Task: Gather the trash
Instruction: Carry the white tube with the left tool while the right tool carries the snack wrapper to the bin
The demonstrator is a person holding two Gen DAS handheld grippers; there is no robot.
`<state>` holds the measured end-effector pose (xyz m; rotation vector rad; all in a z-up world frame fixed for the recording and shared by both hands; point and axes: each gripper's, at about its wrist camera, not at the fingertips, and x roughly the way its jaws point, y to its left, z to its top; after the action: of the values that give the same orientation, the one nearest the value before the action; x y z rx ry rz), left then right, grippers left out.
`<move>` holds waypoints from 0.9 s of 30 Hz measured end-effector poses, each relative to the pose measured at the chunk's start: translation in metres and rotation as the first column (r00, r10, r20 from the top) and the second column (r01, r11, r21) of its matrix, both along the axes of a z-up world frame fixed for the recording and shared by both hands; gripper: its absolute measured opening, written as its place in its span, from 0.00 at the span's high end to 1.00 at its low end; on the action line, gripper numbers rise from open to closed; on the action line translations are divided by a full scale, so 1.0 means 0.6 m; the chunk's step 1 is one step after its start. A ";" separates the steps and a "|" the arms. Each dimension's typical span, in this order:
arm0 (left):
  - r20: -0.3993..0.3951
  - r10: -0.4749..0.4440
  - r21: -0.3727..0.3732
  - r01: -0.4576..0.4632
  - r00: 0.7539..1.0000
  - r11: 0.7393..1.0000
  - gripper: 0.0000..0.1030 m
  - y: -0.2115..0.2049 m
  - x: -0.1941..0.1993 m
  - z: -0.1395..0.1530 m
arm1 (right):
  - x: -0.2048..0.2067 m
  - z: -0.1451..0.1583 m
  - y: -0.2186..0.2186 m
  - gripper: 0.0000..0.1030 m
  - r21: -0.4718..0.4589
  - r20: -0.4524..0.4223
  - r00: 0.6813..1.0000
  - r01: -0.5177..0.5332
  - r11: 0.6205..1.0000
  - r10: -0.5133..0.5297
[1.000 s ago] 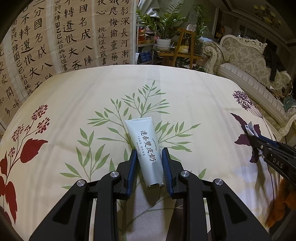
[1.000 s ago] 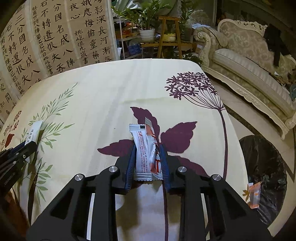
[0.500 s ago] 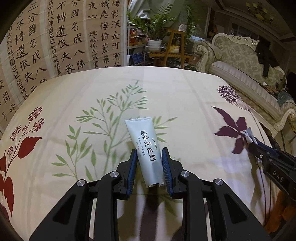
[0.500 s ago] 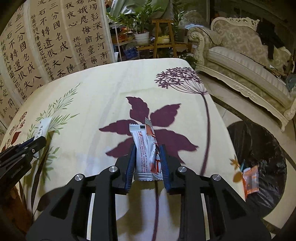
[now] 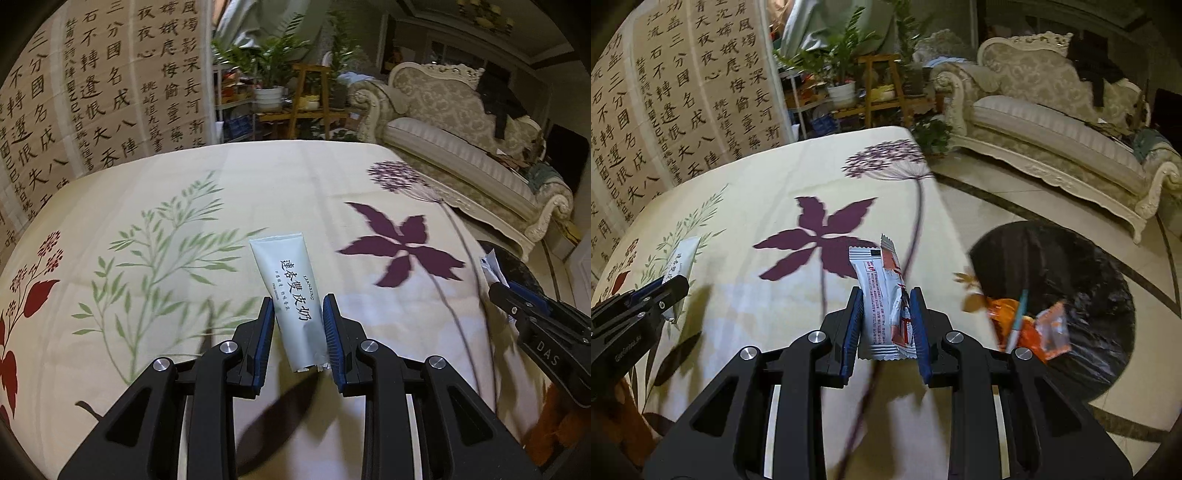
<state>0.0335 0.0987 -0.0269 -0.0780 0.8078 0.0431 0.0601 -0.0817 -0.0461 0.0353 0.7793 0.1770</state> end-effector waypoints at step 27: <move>0.073 -0.311 0.037 0.309 0.948 0.950 0.73 -0.276 0.036 0.030 | -0.032 0.015 -0.247 0.75 0.022 0.079 0.947 0.312 0.950 -0.312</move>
<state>0.0553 -0.0672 -0.0087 0.0718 0.7332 -0.2459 0.0409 -0.2302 -0.0373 0.1583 0.6810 -0.1189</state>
